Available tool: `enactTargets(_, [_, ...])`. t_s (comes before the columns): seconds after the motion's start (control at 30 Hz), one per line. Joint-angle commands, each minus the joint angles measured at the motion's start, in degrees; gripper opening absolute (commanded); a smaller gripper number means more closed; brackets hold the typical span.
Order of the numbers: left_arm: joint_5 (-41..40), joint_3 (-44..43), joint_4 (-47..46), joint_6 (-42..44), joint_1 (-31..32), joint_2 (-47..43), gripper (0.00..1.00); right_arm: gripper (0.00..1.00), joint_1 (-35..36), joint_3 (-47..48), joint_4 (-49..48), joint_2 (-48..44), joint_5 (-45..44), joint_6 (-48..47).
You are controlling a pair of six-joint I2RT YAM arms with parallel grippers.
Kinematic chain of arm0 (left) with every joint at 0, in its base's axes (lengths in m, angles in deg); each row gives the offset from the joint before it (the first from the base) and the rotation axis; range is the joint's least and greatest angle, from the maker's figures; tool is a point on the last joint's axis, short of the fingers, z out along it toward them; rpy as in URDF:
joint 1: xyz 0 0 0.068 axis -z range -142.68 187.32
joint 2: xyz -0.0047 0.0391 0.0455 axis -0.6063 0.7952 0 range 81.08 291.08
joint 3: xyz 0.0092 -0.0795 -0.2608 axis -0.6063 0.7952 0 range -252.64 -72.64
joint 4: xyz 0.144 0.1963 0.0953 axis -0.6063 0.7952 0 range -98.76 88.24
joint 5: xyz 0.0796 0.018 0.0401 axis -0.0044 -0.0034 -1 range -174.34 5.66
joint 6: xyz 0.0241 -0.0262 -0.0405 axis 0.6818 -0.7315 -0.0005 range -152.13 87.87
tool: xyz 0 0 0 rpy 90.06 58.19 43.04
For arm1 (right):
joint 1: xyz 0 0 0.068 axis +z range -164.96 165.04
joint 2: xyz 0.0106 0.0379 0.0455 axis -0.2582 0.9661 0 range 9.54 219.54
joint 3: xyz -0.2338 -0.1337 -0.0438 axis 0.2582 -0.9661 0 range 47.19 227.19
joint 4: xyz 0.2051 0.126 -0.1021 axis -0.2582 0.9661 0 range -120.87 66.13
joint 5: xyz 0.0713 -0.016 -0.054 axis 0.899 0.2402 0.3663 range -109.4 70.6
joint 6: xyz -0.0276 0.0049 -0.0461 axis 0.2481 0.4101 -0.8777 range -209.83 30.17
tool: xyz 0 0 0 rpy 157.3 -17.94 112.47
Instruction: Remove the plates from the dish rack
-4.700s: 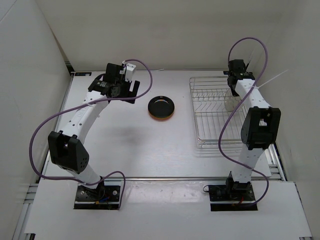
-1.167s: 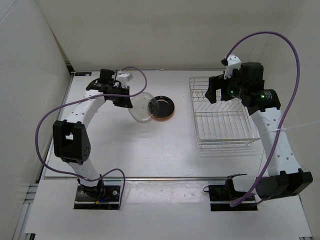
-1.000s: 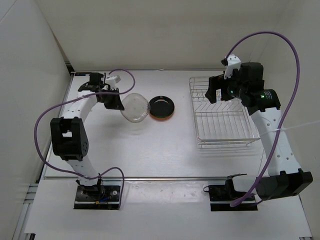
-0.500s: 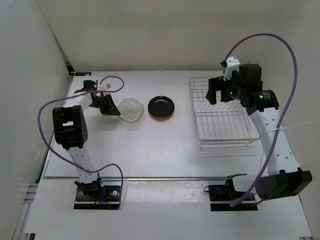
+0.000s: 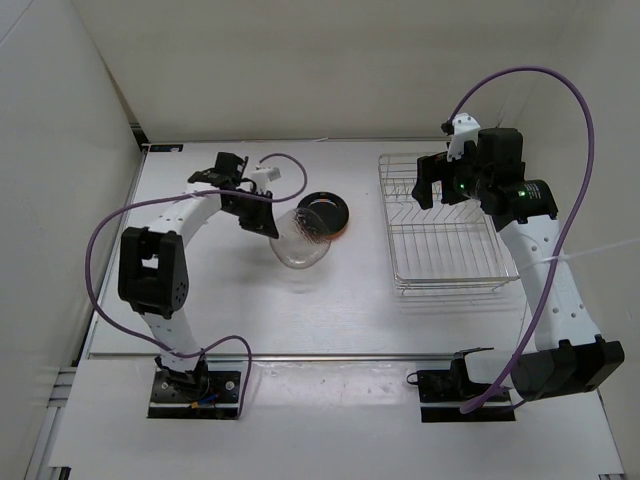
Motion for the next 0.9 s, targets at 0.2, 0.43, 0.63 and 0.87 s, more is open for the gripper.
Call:
enactTargets(0.2, [-4.98, -2.24, 5.55, 6.56, 11.57, 0.46, 0.11, 1.0, 0.16, 1.89, -1.34, -1.07, -0.45, -0.62])
enactTargets(0.43, [-7.08, -2.85, 7.12, 9.11, 19.39, 3.98, 0.11, 1.0, 0.16, 2.41, -1.34, -1.07, 0.08, -0.62])
enactTargets(0.63, [-7.79, -7.77, 9.33, 12.36, 22.65, 9.52, 0.11, 1.0, 0.16, 1.81, -1.34, -1.07, 0.08, -0.62])
enactTargets(0.87, [-7.79, -11.29, 10.03, 13.5, 22.65, 13.13, 0.11, 1.0, 0.16, 1.28, -1.34, -1.6, 0.61, -0.62])
